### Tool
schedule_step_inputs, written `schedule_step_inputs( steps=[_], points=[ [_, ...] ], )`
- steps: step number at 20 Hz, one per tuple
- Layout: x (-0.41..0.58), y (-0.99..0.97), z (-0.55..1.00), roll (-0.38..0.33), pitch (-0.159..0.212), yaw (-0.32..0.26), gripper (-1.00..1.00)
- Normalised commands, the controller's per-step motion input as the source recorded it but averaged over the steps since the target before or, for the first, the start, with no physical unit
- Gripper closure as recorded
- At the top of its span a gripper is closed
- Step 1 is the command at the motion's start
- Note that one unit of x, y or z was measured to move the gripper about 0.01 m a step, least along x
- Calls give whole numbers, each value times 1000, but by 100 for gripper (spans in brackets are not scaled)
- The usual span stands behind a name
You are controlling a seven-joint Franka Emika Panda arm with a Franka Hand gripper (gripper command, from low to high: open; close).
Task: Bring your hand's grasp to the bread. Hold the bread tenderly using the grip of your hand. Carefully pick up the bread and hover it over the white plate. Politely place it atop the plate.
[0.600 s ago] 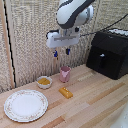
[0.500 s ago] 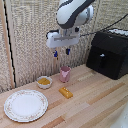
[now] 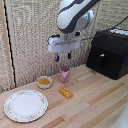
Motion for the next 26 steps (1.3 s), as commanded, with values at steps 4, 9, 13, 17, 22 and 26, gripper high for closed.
schedule_step_inputs(
  steps=[4,9,13,17,22,26],
  points=[
    [-104,0,-485,-1,18,21,-100],
    [-112,0,-503,-15,7,4,-100],
    [-90,0,-559,-17,0,13,-100],
    [-103,0,-591,-12,0,23,-100],
    [-74,0,-514,-27,0,25,-100],
    [-29,-20,-379,-11,0,12,-100]
  ],
)
